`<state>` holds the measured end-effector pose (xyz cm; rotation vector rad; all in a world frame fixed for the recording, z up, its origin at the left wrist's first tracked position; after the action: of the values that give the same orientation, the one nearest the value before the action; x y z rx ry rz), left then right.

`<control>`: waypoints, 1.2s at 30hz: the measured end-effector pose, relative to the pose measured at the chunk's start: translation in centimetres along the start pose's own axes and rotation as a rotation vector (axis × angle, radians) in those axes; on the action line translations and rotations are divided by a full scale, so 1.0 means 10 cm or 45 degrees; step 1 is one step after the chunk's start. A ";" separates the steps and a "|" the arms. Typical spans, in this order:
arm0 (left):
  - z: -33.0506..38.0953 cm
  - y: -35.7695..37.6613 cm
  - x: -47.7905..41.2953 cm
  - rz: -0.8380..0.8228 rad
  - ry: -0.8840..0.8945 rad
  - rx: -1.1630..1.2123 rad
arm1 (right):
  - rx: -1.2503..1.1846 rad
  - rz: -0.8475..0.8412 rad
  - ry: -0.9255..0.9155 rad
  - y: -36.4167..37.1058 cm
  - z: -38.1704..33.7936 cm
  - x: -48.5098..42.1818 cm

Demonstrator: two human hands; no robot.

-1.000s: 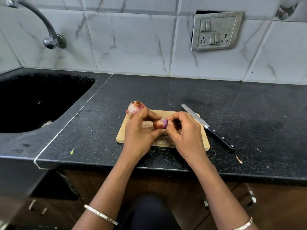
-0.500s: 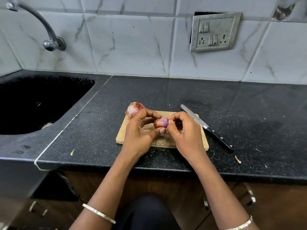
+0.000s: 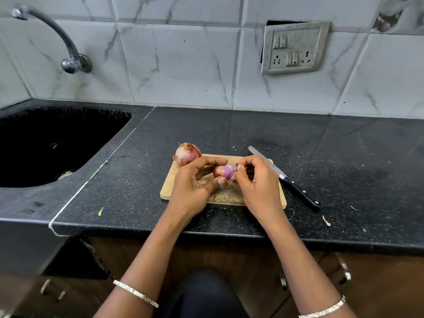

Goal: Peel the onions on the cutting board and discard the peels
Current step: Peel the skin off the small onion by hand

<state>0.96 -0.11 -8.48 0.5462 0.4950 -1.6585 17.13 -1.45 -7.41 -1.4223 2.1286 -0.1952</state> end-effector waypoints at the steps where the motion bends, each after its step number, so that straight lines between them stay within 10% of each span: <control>1: -0.02 0.00 0.01 0.009 -0.025 0.051 | -0.022 0.020 0.029 -0.02 0.02 -0.01; 36: -0.05 -0.01 0.03 0.028 -0.087 0.027 | -0.253 -0.055 -0.035 -0.04 0.00 0.00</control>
<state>0.87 -0.02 -9.09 0.5069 0.4208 -1.6572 17.49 -1.62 -7.25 -1.5744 2.1442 0.0203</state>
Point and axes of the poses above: each hand's wrist, its own x-axis away from the middle knuckle, its own y-axis out of the palm, z = x × y, the point moved 6 cm from there along -x, towards the middle knuckle, and after that the axes turned 12 degrees about y, right-handed, at the moved point
